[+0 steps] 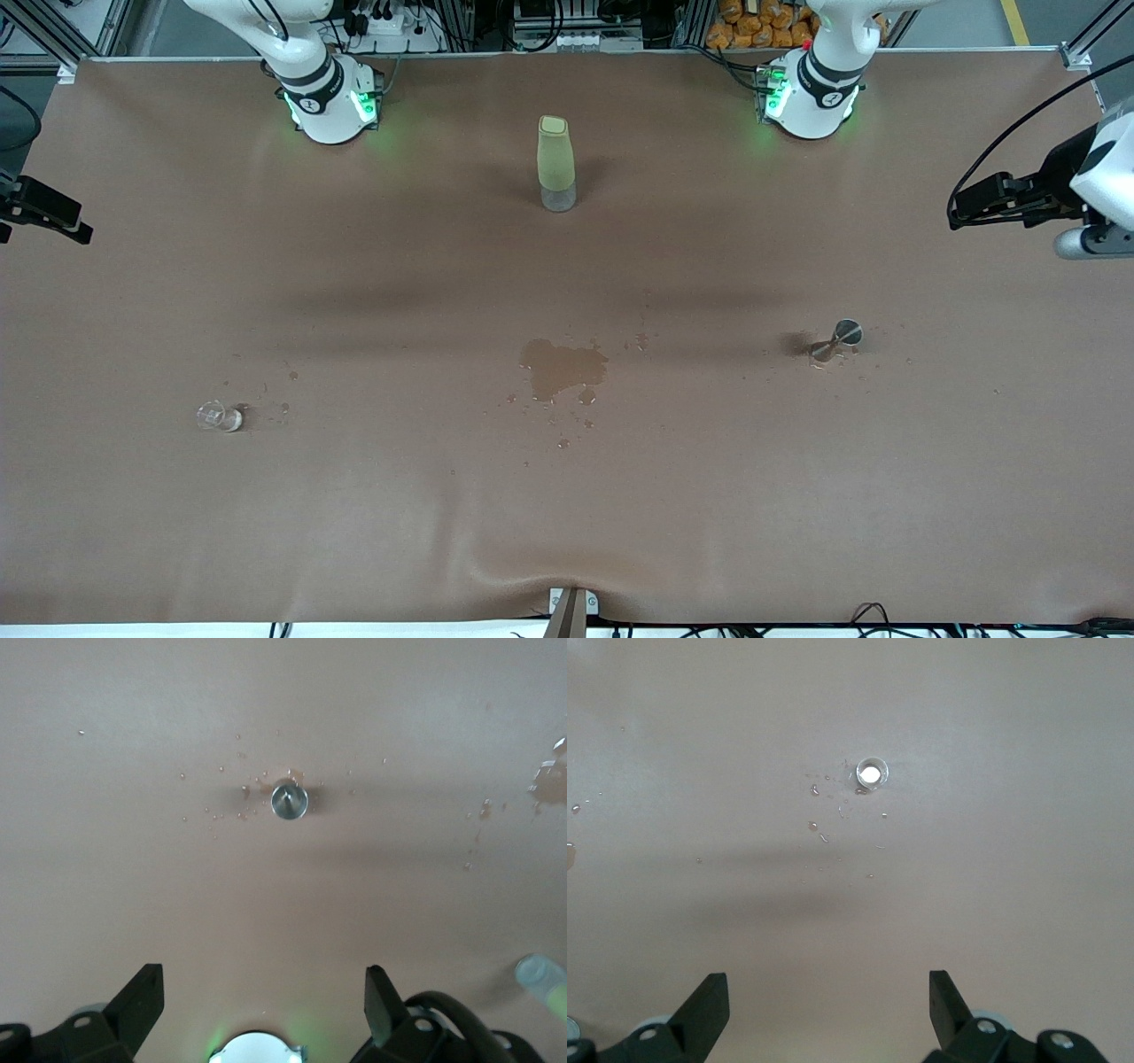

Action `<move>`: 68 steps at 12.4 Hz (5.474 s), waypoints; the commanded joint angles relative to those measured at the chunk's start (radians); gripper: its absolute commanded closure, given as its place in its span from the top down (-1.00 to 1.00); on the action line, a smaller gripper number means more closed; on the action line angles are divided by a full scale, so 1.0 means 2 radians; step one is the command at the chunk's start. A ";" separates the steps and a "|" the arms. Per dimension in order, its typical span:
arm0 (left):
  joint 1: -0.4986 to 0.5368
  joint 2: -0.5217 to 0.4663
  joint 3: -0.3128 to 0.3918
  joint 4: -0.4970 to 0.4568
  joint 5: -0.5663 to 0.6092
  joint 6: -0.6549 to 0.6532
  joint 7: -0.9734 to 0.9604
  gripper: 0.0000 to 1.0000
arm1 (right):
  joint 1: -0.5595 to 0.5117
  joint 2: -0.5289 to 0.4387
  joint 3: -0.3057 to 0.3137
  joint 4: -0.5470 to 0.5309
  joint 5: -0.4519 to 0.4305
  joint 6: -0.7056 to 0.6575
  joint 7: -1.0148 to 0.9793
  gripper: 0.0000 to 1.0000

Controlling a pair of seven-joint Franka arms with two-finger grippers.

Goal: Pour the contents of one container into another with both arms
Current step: 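Move the left gripper to the steel jigger while the right gripper reaches the beaker, then grasp the jigger with the left gripper while the right gripper grasps the beaker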

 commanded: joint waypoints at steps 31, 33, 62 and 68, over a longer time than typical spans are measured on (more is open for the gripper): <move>0.236 0.340 -0.008 -0.089 -0.382 0.140 1.089 1.00 | -0.242 0.399 0.002 0.005 0.484 0.118 -1.044 1.00; 0.237 0.348 -0.008 -0.089 -0.399 0.140 1.149 0.88 | -0.243 0.416 0.002 0.005 0.515 0.119 -1.089 1.00; 0.219 0.428 -0.030 -0.075 -0.497 0.092 1.344 0.07 | -0.195 0.525 0.005 0.022 0.738 0.133 -1.230 1.00; 0.212 0.433 -0.030 -0.074 -0.507 0.093 1.349 -0.02 | -0.190 0.532 0.005 0.026 0.752 0.132 -1.239 1.00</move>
